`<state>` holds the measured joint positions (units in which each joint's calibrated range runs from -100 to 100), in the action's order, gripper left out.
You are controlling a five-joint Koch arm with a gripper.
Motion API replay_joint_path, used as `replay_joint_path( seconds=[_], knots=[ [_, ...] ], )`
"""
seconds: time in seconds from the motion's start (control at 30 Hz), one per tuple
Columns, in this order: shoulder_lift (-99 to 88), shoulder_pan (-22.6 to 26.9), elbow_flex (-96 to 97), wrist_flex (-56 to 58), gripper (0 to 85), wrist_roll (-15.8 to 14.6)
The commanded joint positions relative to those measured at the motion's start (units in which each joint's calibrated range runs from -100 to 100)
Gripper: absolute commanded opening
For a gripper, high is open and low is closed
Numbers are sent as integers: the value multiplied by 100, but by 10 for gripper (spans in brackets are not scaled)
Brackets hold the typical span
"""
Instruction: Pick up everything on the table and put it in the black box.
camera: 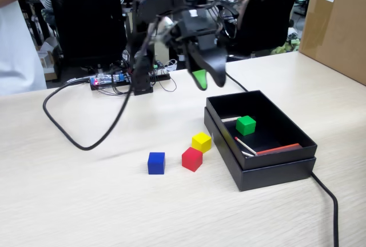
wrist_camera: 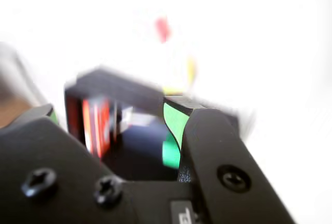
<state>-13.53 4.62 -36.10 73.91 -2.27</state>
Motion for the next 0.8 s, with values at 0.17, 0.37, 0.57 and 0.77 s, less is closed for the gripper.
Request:
replay_joint_path(
  seconds=[0.17,0.37,0.57,0.77],
  knots=[
    [716,-977,147,0,443,225],
    [2483,-1031,-460,-17,443,200],
    [4181,-855,-1503,-17,435,112],
    [4766,-830,-1848,-17,379,29]
  ],
)
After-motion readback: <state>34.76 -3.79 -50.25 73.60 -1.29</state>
